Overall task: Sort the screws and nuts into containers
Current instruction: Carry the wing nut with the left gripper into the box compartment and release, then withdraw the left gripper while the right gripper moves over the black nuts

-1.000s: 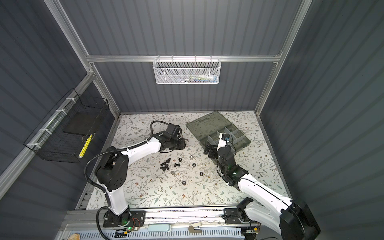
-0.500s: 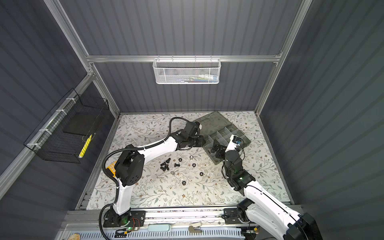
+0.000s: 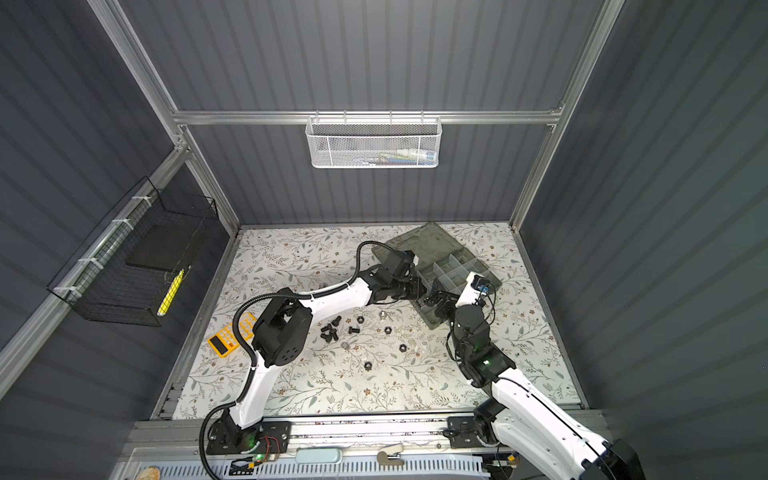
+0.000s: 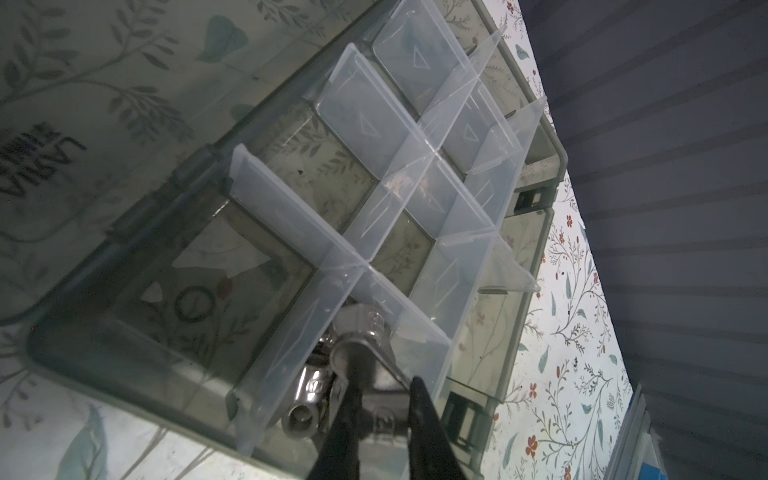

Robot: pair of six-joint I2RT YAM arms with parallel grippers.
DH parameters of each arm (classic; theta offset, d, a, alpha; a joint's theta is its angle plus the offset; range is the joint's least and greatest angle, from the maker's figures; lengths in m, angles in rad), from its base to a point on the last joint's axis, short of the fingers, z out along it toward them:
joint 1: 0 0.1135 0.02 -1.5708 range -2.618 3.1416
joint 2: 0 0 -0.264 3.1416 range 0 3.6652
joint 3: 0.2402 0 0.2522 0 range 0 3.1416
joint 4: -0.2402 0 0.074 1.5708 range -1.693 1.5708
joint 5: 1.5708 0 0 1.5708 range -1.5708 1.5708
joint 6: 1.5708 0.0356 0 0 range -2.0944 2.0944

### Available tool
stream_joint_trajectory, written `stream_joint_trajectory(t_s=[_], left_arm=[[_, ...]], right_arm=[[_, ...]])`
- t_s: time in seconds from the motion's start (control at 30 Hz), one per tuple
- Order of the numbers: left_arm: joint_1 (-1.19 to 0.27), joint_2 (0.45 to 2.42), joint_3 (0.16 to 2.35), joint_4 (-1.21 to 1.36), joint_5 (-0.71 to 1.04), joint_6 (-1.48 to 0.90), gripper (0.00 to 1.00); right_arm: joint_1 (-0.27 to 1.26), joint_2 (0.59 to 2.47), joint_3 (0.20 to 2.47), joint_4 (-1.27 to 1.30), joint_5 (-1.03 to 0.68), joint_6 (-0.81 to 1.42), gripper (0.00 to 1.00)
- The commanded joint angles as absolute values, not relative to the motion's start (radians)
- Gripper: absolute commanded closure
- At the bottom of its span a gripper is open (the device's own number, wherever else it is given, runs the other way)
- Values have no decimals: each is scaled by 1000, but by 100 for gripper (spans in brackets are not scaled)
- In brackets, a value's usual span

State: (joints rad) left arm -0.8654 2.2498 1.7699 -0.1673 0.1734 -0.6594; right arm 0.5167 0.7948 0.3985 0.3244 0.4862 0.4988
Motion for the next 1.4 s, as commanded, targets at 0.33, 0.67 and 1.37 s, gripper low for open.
stream_joint_trajectory(t_s=[0.33, 0.67, 1.37], left_arm=[[-872, 2253, 1766, -153, 196, -670, 53], [-869, 2113, 1709, -213, 105, -596, 23], [-653, 1589, 1213, -245, 63, -522, 0]], right_arm=[[511, 807, 388, 333, 491, 515, 1], [511, 807, 386, 331, 491, 522, 1], [511, 923, 441, 327, 361, 497, 1]])
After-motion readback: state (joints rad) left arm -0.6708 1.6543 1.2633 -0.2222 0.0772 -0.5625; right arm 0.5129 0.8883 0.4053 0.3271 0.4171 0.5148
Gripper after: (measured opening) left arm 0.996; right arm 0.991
